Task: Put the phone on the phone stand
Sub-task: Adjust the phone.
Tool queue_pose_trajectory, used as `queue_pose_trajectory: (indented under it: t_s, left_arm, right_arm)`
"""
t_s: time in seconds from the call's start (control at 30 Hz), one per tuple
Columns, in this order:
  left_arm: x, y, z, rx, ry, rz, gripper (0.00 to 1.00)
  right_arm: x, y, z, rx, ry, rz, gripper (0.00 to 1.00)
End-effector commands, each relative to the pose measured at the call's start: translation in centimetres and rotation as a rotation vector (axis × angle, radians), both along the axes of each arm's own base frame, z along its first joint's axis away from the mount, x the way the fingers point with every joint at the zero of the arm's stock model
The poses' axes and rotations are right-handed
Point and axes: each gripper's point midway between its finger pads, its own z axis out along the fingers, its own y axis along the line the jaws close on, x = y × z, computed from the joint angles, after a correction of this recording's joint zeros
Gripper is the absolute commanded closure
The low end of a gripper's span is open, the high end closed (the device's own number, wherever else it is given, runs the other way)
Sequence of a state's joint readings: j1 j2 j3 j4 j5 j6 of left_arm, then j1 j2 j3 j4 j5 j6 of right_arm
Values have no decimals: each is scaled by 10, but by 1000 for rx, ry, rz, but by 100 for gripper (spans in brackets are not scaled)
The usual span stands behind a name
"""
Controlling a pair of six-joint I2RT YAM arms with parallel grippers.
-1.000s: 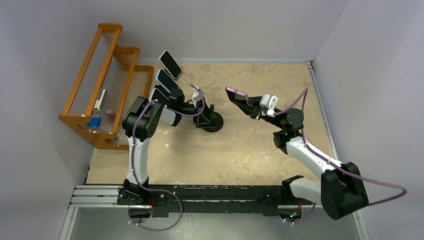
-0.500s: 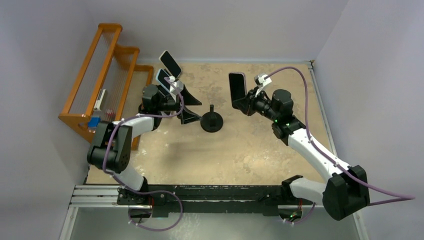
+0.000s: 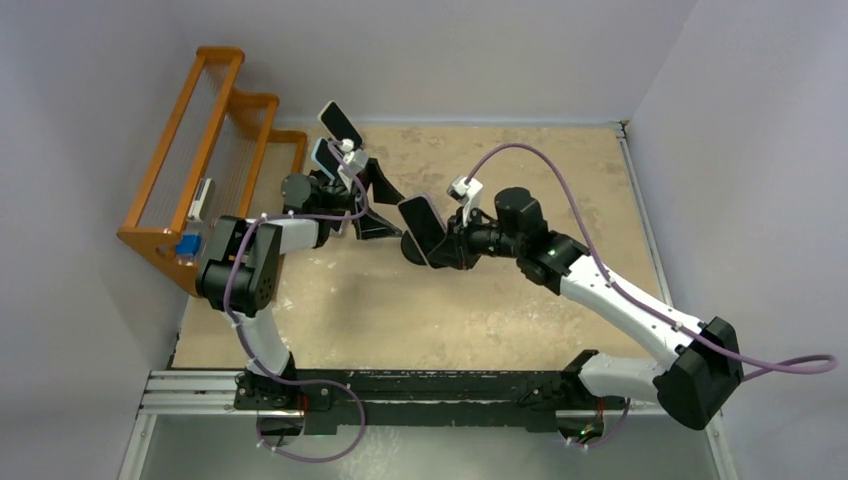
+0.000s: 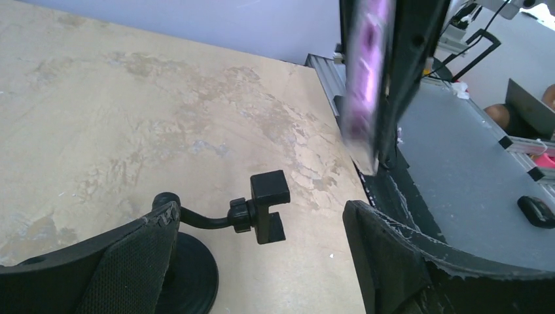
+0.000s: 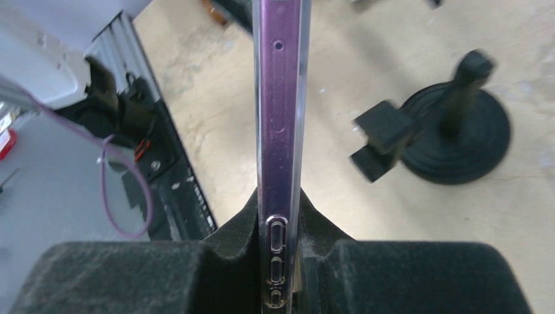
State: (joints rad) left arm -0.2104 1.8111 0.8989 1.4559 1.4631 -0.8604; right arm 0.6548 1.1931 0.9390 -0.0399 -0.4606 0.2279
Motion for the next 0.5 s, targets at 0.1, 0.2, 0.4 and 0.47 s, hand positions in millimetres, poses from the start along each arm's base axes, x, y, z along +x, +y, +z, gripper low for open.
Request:
queue_pose_trajectory:
  t_s: [0.1,0.2,0.4,0.47]
  left_arm:
    - [-8,2,33,-19,-132,-31,4]
    - [-17,2,44,-27,-170,-42,4]
    - [-37,-15,47,-24,-189,-122,5]
    - [-38,-20,47,-25,-185,-135,8]
  right_arm:
    - [-6,15,23,5,-70,36,100]
    - [-4,20,19,3,-67,43,100]
    - [-4,37,14,-1,-59,73,100]
    - [-3,42,11,-7,-55,79,100]
